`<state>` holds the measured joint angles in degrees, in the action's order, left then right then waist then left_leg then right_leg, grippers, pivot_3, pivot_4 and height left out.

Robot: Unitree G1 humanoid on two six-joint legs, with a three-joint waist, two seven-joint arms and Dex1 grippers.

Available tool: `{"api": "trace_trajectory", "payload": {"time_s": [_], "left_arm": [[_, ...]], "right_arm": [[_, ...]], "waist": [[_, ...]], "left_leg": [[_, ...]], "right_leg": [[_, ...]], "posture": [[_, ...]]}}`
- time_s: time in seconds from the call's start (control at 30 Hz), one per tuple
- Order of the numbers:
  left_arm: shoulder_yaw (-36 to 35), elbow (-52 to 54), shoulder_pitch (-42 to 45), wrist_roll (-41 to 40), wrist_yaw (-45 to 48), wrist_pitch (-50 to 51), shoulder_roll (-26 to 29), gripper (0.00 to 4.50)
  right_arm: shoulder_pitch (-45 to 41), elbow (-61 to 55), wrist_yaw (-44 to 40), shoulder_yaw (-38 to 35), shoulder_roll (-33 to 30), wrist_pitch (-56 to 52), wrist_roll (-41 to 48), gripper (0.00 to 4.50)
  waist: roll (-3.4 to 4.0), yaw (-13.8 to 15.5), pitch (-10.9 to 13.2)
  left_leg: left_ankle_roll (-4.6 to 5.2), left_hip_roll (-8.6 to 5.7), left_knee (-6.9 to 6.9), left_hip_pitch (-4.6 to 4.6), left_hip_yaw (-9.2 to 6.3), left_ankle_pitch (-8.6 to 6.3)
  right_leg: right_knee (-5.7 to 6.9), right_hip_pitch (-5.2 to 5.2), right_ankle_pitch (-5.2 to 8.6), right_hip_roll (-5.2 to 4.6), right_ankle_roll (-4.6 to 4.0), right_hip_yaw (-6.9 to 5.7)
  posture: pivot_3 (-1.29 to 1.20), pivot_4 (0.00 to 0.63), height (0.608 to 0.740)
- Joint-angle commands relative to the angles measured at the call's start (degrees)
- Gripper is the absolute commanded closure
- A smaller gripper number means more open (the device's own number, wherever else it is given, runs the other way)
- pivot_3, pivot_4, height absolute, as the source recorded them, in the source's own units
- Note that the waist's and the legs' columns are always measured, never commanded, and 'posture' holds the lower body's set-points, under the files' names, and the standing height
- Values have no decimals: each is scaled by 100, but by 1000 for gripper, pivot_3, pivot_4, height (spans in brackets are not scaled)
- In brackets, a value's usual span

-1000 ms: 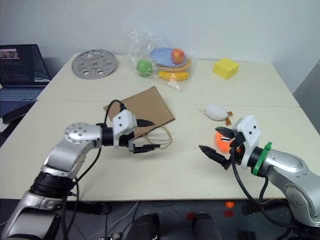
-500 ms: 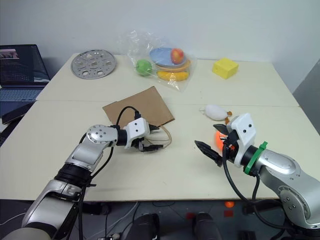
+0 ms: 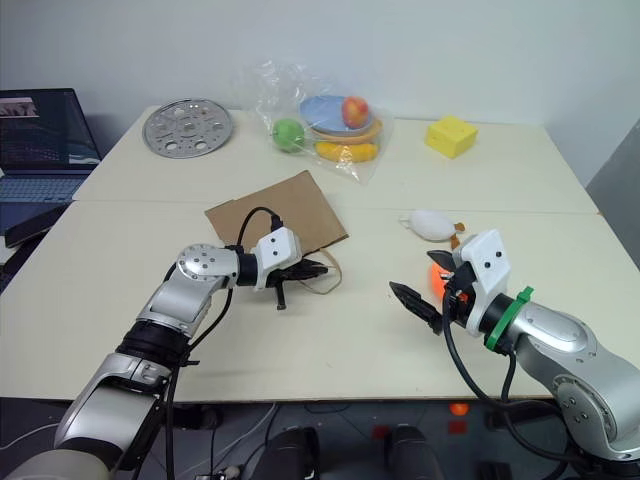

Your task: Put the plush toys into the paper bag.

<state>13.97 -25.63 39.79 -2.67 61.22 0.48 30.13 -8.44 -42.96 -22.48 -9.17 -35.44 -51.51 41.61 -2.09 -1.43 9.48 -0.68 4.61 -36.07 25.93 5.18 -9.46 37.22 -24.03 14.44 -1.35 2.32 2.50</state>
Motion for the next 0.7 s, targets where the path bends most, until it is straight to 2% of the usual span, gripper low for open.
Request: {"api": "trace_trajectory", "payload": {"time_s": [0.03,0.17,0.27,0.47,0.6,0.63,0.7], "left_arm": [[-350,89,412,-389,275,344,39,4492],[-769,270,975,-1183,866,1428,113,4492],[-1011,162,1303,-1579,1247,2010,243,4500],[-1225,150,1646,-1886,1523,2603,419,4500],[-1286,213,1690,-1942,1476,2715,428,4500],[-1303,306,1670,-1977,1454,2779,424,4500],[-1406,538,1628,-2145,1368,3040,392,4500]], "right_arm": [[-184,20,11,81,11,215,-137,0],[-572,570,228,610,187,547,-838,0],[-888,971,384,943,762,664,-949,559],[-1817,2283,544,2007,1877,1287,-1884,2760],[-2281,3225,425,2260,2375,1820,-2290,4268],[-2428,3528,382,2320,2504,1973,-2388,4456],[-2735,4161,319,2420,2779,2290,-2589,4456]], "waist": [[0,-2,0],[-4,-10,3],[-2,-19,1],[-1,-39,4],[-1,-21,3],[-1,-28,3],[-1,-31,4]], "left_leg": [[0,-1,0,0,-2,0],[1,-2,-8,1,-7,1],[2,-2,-8,-2,-12,2],[2,-2,-6,-4,-29,1],[2,4,-5,-3,-41,2],[2,4,-5,-3,-42,2],[2,2,-6,-3,-35,2]], "right_leg": [[0,0,0,1,0,0],[2,-1,-2,4,2,0],[6,1,-1,9,2,1],[82,-21,23,22,30,-5],[90,-23,23,33,30,-14],[89,-21,23,33,30,-15],[83,-20,23,31,30,-9]], "posture": [[0,150,740],[0,150,740],[0,150,740],[0,150,740],[0,150,740],[0,150,740],[0,150,740]]}}
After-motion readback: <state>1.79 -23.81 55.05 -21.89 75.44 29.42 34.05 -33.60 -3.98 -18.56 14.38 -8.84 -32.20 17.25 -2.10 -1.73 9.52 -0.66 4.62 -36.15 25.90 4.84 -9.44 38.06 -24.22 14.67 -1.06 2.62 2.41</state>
